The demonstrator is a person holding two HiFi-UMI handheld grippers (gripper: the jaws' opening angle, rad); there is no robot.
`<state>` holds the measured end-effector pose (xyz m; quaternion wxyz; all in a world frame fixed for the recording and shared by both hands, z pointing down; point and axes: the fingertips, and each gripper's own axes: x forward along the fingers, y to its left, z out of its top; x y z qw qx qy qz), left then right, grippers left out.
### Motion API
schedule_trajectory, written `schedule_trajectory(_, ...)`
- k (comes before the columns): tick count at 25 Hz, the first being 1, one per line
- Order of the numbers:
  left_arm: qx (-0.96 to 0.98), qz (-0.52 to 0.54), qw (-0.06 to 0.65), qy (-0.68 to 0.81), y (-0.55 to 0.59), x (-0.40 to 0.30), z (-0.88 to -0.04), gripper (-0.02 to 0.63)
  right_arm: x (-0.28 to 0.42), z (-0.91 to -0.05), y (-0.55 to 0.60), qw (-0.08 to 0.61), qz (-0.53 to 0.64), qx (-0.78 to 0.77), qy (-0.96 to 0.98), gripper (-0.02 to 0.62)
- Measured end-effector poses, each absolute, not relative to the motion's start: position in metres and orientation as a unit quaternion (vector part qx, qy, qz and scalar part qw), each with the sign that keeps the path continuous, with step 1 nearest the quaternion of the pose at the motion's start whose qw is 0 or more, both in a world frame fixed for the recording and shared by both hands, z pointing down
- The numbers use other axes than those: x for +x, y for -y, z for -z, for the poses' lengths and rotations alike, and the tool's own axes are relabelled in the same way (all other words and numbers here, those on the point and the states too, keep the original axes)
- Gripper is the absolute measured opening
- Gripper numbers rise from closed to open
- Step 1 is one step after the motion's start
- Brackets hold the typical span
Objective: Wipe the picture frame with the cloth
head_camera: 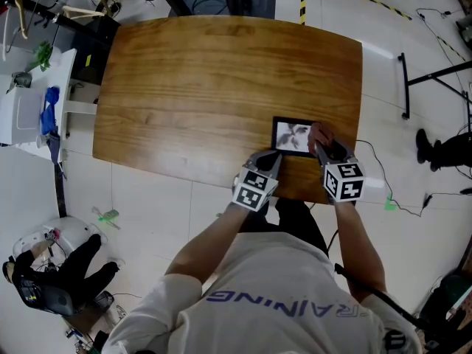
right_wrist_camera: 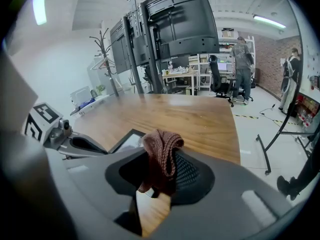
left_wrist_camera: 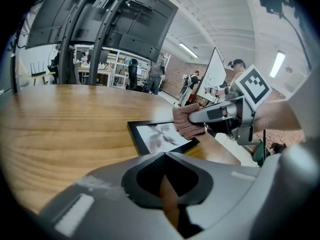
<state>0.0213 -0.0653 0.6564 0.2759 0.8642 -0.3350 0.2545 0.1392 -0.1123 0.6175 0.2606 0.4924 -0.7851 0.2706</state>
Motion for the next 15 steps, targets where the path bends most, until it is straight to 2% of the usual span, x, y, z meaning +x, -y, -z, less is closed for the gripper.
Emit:
schedule_trajectory(7,0.853,-0.249,0.288,0.357,0.077,-0.001,-0.657,0.003,0.082,-0.591,0.113,0.216,-0.273,0.440,0.828,0.130)
schedule_trajectory(11,0.853,-0.259,0.284,0.352,0.074,0.000,-0.659,0.003,0.037,-0.599,0.102,0.232,-0.287,0.400,0.839,0.130)
schedule_trajectory(15,0.854,-0.260,0.283,0.351,0.074,-0.001,-0.658,0.003,0.023,-0.611,0.096,0.252,-0.296,0.397,0.831,0.130)
